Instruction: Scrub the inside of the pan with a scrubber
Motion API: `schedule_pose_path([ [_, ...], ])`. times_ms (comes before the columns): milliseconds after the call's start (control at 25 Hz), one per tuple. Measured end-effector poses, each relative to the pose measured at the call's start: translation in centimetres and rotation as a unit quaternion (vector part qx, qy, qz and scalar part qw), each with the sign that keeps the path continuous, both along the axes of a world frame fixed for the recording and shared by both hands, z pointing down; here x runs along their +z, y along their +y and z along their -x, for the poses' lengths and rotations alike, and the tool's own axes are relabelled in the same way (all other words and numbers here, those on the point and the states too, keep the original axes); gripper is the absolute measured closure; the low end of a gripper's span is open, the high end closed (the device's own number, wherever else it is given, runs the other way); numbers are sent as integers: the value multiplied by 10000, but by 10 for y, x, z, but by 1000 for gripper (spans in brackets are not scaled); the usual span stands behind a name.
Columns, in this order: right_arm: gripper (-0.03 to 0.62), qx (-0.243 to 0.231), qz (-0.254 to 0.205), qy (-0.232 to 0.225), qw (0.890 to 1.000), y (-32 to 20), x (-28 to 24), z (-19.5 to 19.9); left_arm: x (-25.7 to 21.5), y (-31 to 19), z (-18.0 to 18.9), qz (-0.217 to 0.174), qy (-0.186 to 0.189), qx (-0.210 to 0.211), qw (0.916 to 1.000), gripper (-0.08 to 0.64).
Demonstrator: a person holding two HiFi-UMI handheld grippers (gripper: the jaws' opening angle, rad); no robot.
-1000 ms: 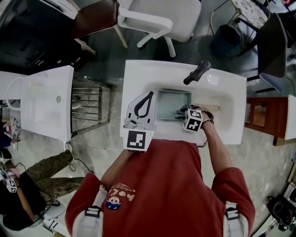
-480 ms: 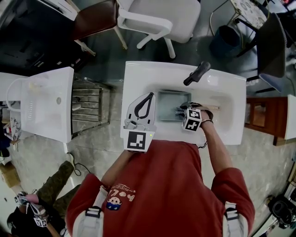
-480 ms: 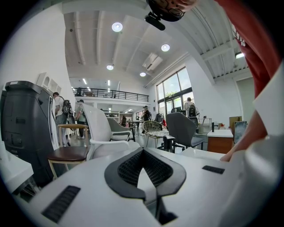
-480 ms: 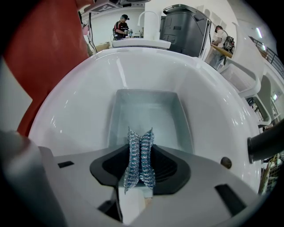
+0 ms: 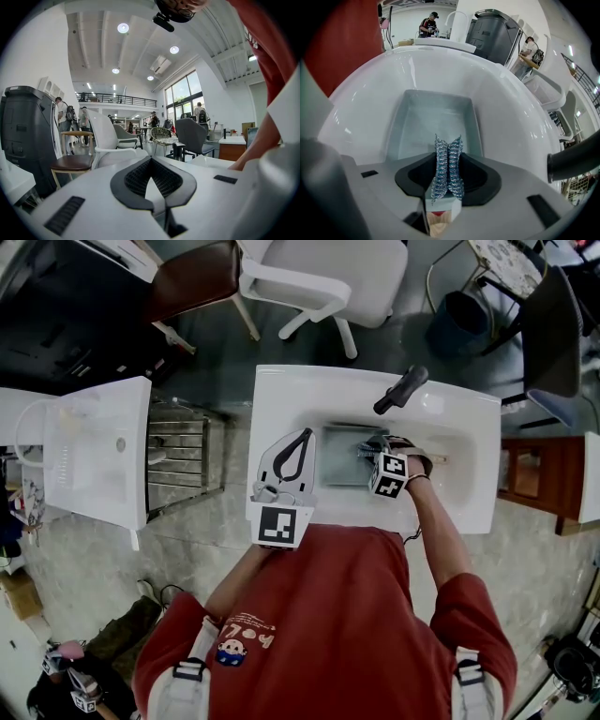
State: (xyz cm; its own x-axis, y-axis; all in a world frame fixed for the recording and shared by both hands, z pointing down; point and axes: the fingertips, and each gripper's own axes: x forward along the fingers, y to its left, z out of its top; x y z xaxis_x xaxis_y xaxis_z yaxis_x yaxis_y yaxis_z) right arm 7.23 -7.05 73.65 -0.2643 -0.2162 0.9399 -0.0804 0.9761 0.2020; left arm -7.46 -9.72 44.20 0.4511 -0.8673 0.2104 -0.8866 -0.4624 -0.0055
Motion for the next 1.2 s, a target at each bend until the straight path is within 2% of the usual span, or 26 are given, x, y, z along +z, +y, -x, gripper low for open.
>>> schedule_pose_path([
  [400, 431, -87, -719, 18, 9974, -25, 4, -2, -3, -1, -2, -9, 13, -29, 10000, 552],
  [720, 431, -11, -801, 17, 9968, -27, 2, -1, -4, -1, -3, -4, -6, -40, 10000, 552],
  [920, 431, 185, -758, -1, 9969, -28, 1, -2, -5, -1, -5, -26, -22, -26, 10000, 552],
  [1040, 431, 440, -703, -98, 9965, -28, -3, -3, -5, -1, -6, -32, -55, -4, 10000, 552],
  [1200, 431, 881, -905, -355, 9914, -24, -21, 0, -4, 0, -2, -16, -42, -30, 10000, 552],
])
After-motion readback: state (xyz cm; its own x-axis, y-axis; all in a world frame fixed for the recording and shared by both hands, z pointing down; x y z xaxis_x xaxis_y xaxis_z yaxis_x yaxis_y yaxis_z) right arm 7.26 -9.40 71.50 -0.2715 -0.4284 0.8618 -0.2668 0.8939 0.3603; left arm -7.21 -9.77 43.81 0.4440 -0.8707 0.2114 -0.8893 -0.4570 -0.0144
